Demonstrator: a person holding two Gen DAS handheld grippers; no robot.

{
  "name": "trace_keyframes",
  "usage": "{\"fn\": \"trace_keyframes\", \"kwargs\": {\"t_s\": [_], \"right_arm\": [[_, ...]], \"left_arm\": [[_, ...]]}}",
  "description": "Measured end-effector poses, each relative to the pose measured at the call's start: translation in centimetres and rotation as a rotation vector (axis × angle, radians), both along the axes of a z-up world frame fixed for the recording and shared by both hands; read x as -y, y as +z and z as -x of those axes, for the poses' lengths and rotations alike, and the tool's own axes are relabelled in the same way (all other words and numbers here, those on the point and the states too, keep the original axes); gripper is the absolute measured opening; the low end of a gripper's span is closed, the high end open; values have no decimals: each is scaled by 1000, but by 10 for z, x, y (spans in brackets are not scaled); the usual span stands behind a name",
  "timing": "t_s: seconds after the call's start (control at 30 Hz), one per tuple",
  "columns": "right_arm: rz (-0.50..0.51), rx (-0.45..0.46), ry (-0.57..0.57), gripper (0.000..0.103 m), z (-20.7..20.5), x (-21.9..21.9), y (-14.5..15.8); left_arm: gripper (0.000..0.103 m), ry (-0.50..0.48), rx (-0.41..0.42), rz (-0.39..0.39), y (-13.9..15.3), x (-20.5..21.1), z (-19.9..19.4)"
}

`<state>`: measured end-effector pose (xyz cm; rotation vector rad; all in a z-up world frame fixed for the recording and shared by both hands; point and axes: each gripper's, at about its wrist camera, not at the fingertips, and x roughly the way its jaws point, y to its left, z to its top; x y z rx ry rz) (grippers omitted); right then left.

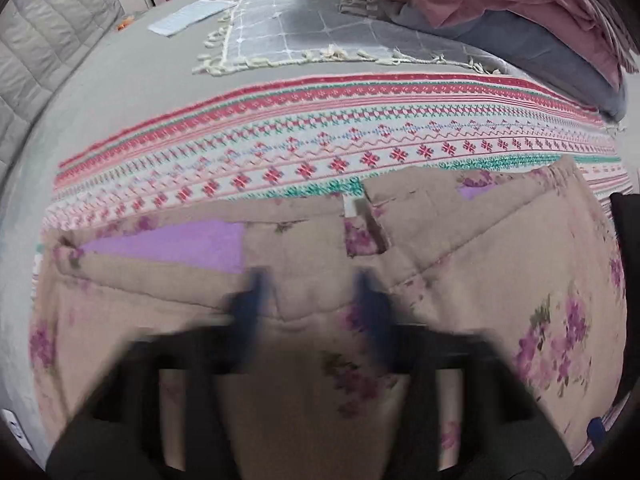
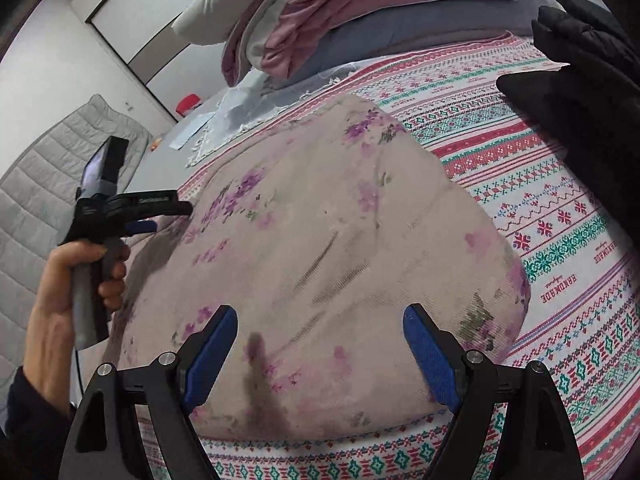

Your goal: Fold large clothes

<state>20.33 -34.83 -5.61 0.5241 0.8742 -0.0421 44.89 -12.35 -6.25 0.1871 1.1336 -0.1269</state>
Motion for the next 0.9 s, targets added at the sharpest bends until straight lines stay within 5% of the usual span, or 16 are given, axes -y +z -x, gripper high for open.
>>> {"fn": "trace_keyframes", "kwargs": {"t_s": [0.03,0.2,0.47,0.6,0.7,0.77,0.9], "right_arm": [[2,-5,0,86,-1,-2,0],[-8,-9,2,86,-2,-1,-1],[-50,1,-3,86,2,5,-3],[-79,9,-10,86,5,10,-3],[-96,19,-18,86,8,13,-2],[-100,29,-23,86,10,12,0],[-105,59,-30,86,13,11,7]], "left_arm": [[1,25,-17,-19,-7,-2,-1],[0,21,33,-21,-5,0,7],[0,121,46,180,31,-23,8],[0,154,71,353,52,-54,50],[6,118,106,379,67,-66,99],[21,101,108,377,69,-72,133],[28,52,94,383,57,-72,192]]}}
